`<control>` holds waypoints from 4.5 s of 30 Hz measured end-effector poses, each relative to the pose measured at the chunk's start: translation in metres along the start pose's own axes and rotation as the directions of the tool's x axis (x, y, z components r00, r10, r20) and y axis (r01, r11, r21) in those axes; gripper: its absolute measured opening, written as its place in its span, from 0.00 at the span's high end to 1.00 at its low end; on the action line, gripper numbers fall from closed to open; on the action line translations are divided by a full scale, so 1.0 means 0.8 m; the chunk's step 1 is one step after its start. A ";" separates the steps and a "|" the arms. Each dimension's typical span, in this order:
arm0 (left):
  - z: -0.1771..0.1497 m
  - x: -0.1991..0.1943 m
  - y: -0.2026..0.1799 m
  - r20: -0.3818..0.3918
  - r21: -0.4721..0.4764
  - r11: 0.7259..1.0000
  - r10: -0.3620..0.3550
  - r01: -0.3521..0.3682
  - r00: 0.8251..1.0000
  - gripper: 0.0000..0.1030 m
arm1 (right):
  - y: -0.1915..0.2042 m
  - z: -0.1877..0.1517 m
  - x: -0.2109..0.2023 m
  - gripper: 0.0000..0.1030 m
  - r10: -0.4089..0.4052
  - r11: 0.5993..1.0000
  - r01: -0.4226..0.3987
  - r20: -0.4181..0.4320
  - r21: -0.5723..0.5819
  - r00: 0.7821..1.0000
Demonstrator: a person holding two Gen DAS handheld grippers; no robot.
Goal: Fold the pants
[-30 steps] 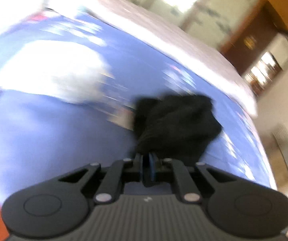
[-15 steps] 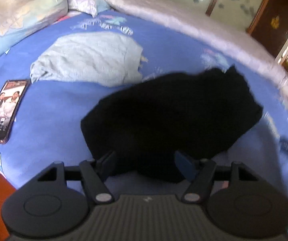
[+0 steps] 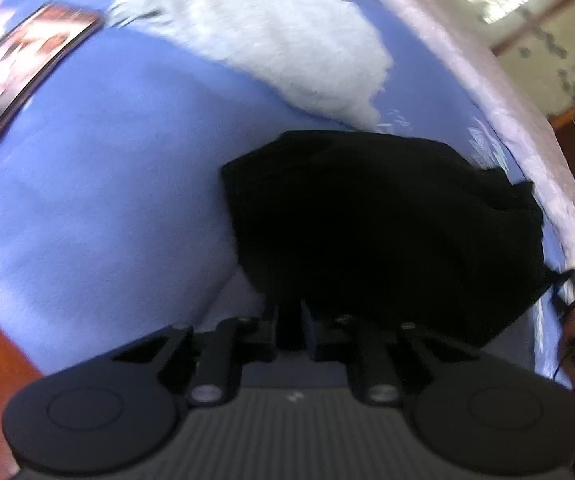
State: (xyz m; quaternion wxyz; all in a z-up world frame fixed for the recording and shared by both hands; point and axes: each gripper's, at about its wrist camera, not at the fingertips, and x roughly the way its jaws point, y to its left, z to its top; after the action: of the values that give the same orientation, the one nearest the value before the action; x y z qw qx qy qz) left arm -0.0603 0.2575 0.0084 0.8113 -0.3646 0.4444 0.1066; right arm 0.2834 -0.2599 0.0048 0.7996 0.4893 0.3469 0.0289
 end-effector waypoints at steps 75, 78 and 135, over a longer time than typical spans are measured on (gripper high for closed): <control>0.145 -0.185 -0.204 0.347 0.235 0.871 -0.489 0.431 0.800 0.92 | -0.040 0.121 -0.513 0.92 0.012 0.996 0.046 0.659 -0.071 0.752; 0.109 -0.151 -0.177 0.261 0.202 0.894 -0.443 0.400 0.858 0.92 | -0.078 0.092 -0.550 0.92 -0.006 0.994 0.077 0.660 -0.079 0.751; 0.092 -0.008 -0.095 0.150 0.168 0.979 -0.138 0.112 0.979 0.93 | -0.017 -0.064 -0.228 0.91 -0.088 0.928 0.136 0.150 -0.346 0.985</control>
State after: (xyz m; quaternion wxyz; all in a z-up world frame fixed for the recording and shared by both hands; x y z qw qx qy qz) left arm 0.0214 0.2548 0.0765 0.8761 -0.3163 0.3607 0.0487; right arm 0.1113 -0.2983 0.0752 0.8964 0.3169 0.3097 0.0127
